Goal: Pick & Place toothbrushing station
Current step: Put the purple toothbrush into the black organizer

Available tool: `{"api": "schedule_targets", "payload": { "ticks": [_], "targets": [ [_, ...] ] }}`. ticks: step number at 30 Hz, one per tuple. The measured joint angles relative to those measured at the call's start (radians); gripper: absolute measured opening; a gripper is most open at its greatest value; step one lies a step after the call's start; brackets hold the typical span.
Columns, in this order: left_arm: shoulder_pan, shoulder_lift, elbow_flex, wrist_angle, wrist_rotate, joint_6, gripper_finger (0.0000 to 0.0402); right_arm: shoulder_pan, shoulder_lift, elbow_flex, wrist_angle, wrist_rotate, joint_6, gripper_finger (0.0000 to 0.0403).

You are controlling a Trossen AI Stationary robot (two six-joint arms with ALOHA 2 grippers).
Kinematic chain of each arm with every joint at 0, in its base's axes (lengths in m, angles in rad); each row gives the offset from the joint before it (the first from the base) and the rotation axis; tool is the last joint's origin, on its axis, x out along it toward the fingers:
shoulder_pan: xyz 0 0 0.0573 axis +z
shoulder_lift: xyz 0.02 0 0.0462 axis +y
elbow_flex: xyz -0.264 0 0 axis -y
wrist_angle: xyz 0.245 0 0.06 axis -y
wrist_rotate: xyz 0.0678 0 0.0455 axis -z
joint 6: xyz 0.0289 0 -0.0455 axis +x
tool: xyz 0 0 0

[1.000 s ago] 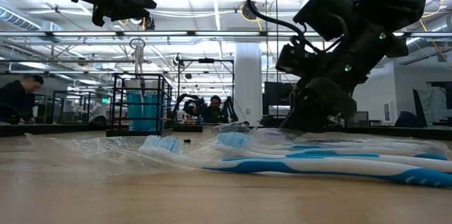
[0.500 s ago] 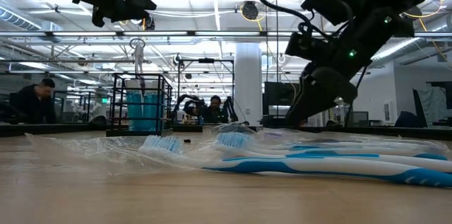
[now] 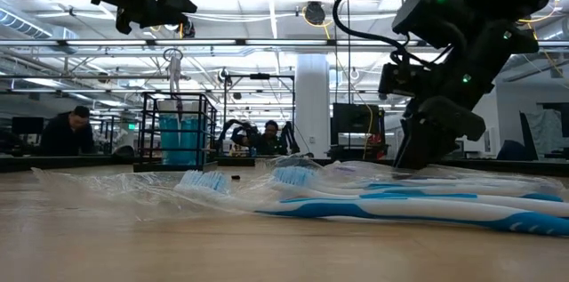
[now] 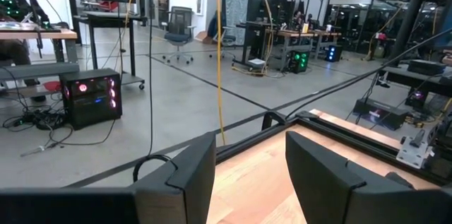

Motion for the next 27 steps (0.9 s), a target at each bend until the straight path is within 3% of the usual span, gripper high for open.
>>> {"api": "schedule_targets", "payload": {
  "ticks": [7,18,22,27],
  "targets": [
    [0.0,0.0,0.0,0.0,0.0,0.0,0.0177,0.0,-0.039,-0.004,-0.034,-0.029,-0.013,0.0151],
    [0.001,0.0,0.0,-0.004,0.0,-0.001,0.0177,0.002,-0.223,-0.006,-0.069,-0.026,-0.041,0.0146],
    [0.001,0.0,0.0,-0.005,0.001,-0.001,0.0177,0.003,-0.24,-0.006,-0.156,-0.026,-0.02,0.0146],
    [0.001,0.0,0.0,-0.01,0.001,-0.001,0.0177,0.007,-0.24,-0.032,-0.139,-0.026,0.017,0.0146]
  ]
}}
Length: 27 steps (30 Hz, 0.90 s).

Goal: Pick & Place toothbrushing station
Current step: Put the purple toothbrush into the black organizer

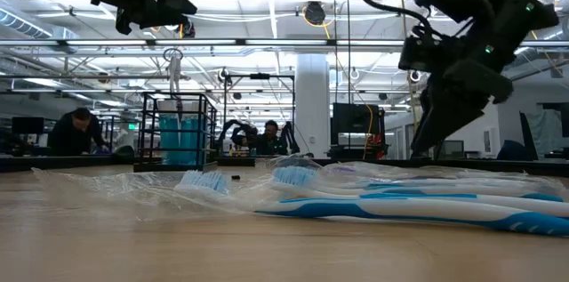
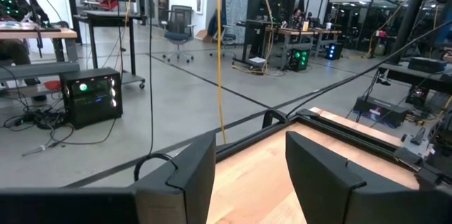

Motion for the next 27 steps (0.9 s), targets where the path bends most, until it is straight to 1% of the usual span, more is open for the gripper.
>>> {"api": "schedule_targets", "payload": {
  "ticks": [4,10,13,16,22,27],
  "targets": [
    [0.0,0.004,0.0,-0.001,0.0,0.001,0.0177,0.0,0.0,-0.062,0.077,-0.025,0.022,0.0146],
    [0.0,0.012,0.0,0.002,0.001,0.001,0.0177,0.0,0.0,-0.169,0.223,-0.026,0.024,0.0144],
    [0.0,0.013,0.0,-0.002,0.001,0.001,0.0177,0.0,0.002,-0.216,0.317,-0.054,0.021,0.0144],
    [0.0,0.013,0.0,-0.001,0.001,0.001,0.0177,0.007,0.027,-0.25,0.423,-0.055,0.019,0.0144],
    [0.008,0.013,0.0,0.001,0.0,-0.001,0.0177,0.027,0.14,-0.252,0.512,-0.016,0.008,0.0143],
    [0.012,0.013,0.0,0.001,0.0,-0.006,0.0177,0.027,0.189,-0.251,0.501,0.021,0.018,0.0128]
  ]
}}
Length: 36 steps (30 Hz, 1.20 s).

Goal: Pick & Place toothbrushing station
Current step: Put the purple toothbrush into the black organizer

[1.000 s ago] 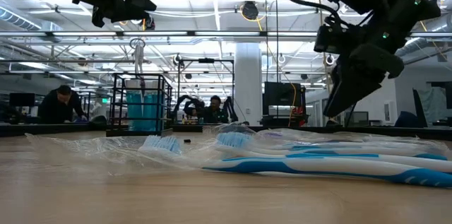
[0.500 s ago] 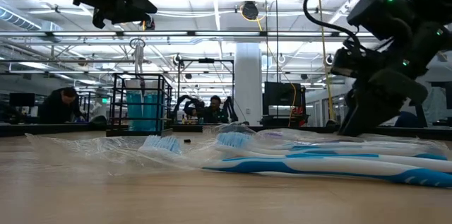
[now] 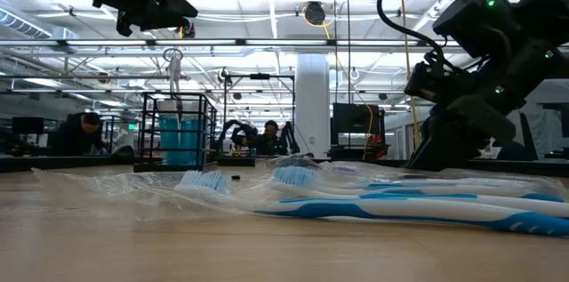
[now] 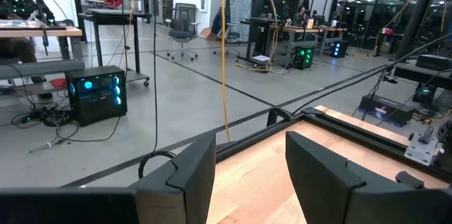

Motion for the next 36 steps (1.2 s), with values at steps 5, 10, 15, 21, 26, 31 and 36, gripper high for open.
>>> {"api": "schedule_targets", "payload": {
  "ticks": [5,10,15,21,26,31,36],
  "targets": [
    [0.0,0.0,0.0,0.002,0.0,0.0,0.0177,0.0,0.0,-0.002,-0.005,0.019,-0.007,0.0092],
    [0.0,0.0,0.0,0.001,0.0,-0.004,0.0177,0.0,0.001,-0.002,-0.008,0.026,-0.02,0.0041],
    [0.0,0.0,0.0,0.0,0.001,-0.007,0.0177,0.0,-0.001,-0.003,0.003,0.04,-0.024,0.0024],
    [0.0,0.0,0.0,-0.002,0.003,-0.025,0.0177,-0.004,0.003,-0.006,0.189,0.059,-0.106,0.0027],
    [0.0,0.0,0.0,-0.002,0.003,-0.025,0.0177,-0.03,-0.005,-0.004,0.449,0.057,-0.239,0.0025],
    [-0.001,0.0,0.0,-0.002,0.003,-0.044,0.0177,-0.06,-0.006,-0.006,0.672,0.059,-0.362,0.0025],
    [0.0,0.0,0.0,0.0,0.08,-0.07,0.0177,-0.089,-0.006,-0.005,0.909,0.057,-0.446,0.0025]
  ]
}}
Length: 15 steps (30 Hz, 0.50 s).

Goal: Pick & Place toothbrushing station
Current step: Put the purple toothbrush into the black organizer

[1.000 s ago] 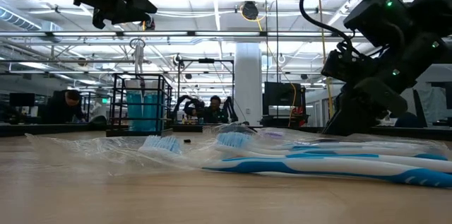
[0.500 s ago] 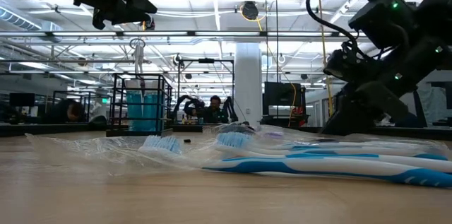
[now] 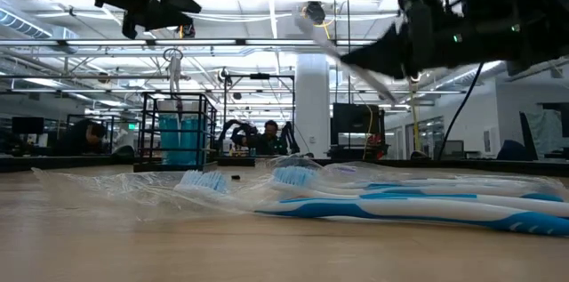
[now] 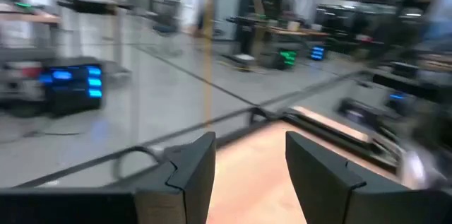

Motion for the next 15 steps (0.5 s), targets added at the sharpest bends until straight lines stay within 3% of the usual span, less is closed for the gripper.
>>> {"api": "schedule_targets", "payload": {
  "ticks": [4,7,11,15],
  "targets": [
    [0.0,0.02,0.0,0.031,0.145,0.004,0.0177,-0.024,0.0,0.0,0.144,-0.018,-0.049,0.0024],
    [0.0,0.067,0.0,0.08,0.202,0.007,0.0177,-0.06,-0.002,0.017,0.237,-0.115,-0.046,0.0026],
    [0.0,0.182,0.0,0.257,0.266,0.052,0.0177,-0.091,-0.001,0.06,0.217,-0.223,0.002,0.0023],
    [0.0,0.332,0.0,0.485,0.383,0.158,0.0177,-0.089,0.0,0.079,0.124,-0.231,0.001,0.0021]
  ]
}}
